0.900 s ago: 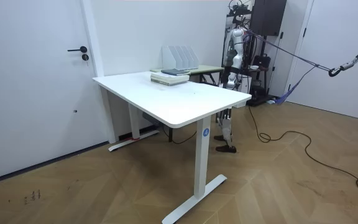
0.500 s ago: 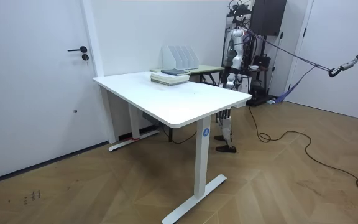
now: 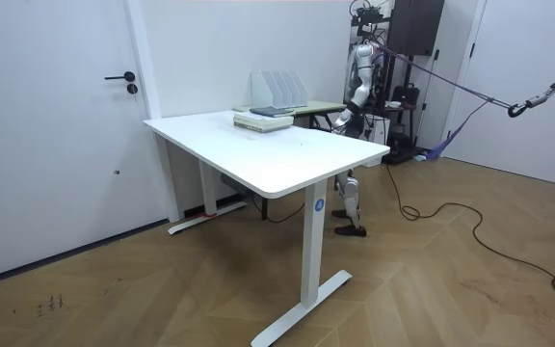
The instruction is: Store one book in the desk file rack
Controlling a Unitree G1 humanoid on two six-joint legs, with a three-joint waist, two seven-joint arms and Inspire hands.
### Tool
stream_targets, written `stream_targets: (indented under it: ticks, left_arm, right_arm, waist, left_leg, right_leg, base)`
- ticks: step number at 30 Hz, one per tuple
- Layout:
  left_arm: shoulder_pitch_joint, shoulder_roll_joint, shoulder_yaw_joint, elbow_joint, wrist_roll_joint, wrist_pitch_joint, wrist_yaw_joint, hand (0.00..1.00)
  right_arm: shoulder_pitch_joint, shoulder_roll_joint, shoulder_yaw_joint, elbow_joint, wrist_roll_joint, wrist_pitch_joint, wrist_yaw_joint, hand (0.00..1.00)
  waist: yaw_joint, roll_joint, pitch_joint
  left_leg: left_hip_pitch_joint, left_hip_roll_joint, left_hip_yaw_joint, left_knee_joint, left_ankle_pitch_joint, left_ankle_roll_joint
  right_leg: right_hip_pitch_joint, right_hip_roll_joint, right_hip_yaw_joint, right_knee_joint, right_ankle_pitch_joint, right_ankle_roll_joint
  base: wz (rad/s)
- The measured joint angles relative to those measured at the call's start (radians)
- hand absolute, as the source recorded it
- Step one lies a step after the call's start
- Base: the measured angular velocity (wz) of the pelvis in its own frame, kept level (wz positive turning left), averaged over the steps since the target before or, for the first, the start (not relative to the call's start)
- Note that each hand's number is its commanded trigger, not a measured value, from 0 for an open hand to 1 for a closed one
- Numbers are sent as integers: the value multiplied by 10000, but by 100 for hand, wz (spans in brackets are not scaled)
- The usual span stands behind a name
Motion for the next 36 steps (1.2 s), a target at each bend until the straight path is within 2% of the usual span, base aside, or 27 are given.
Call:
stream_targets:
  ticks: [3,4,6,9,13,15,17,22,29,36]
  left_arm:
    - [62,-15,-398,-1408,1122,-124,37,0]
    - [2,-13,-564,-1738,1414,-331,123,0]
    - [-176,-19,-809,-1854,1747,-574,203,0]
    - [-242,7,-1277,-2128,2171,-661,272,0]
    - [-201,34,-1904,-2979,3591,-720,405,0]
    - [-196,131,-2184,-3691,4041,-726,426,0]
    - [-205,327,-2561,-4499,4519,-944,690,0]
    - [-210,538,-2966,-5087,5165,-1142,961,0]
    - [-209,853,-3315,-6046,5898,-1146,1334,0]
    - [-211,859,-3349,-7256,6067,-1257,2077,0]
  right_arm:
    - [-19,-23,-14,-12,-11,-184,44,0]
    - [-32,-38,-13,-39,-34,-230,48,0]
    - [-57,-55,-13,-55,-218,-299,47,0]
    - [-116,-59,7,-29,-344,-411,45,0]
    - [-97,-86,118,139,-152,-445,69,0]
    - [-117,-126,116,128,-156,-463,52,0]
    - [-206,-193,109,79,-232,-500,29,0]
    - [-384,-251,110,116,-334,-654,-20,0]
    - [-315,-262,212,126,-327,-644,-64,0]
    - [-336,-254,331,328,-330,-639,-52,0]
  waist:
    - [-59,9,33]
    - [-96,42,43]
    - [-128,63,28]
    - [-350,103,-3]
    - [-385,117,2]
    - [-392,96,9]
    - [-458,95,6]
    - [-602,72,2]
    - [-658,69,4]
    - [-765,69,2]
  left_leg:
    - [3,-3,40,0,0,0]
    - [7,-4,69,-3,0,0]
    - [34,-4,158,-3,1,1]
    - [17,-3,189,-2,2,1]
    - [57,6,191,-1,6,-2]
    - [82,9,192,-1,6,-1]
    - [108,10,196,-1,7,0]
    - [190,13,198,-11,7,0]
    - [178,21,213,-21,7,0]
    - [146,26,222,-20,7,0]
  right_leg:
    - [-48,-8,4,-38,-4,6]
    - [-37,-7,-3,-39,-4,7]
    - [-18,6,8,-33,-4,9]
    - [-8,13,-34,-55,-2,10]
    - [105,-6,-46,-32,0,7]
    - [59,-10,-48,-99,-1,7]
    - [84,1,-36,-140,9,20]
    - [178,13,-21,-211,29,20]
    - [206,17,-54,-302,74,15]
    - [189,27,-45,-371,115,25]
  base:
    - [0]
    - [0]
    - [-3]
    - [2]
    - [2]
    - [0]
    - [0]
    - [-1]
    - [0]
    - [0]
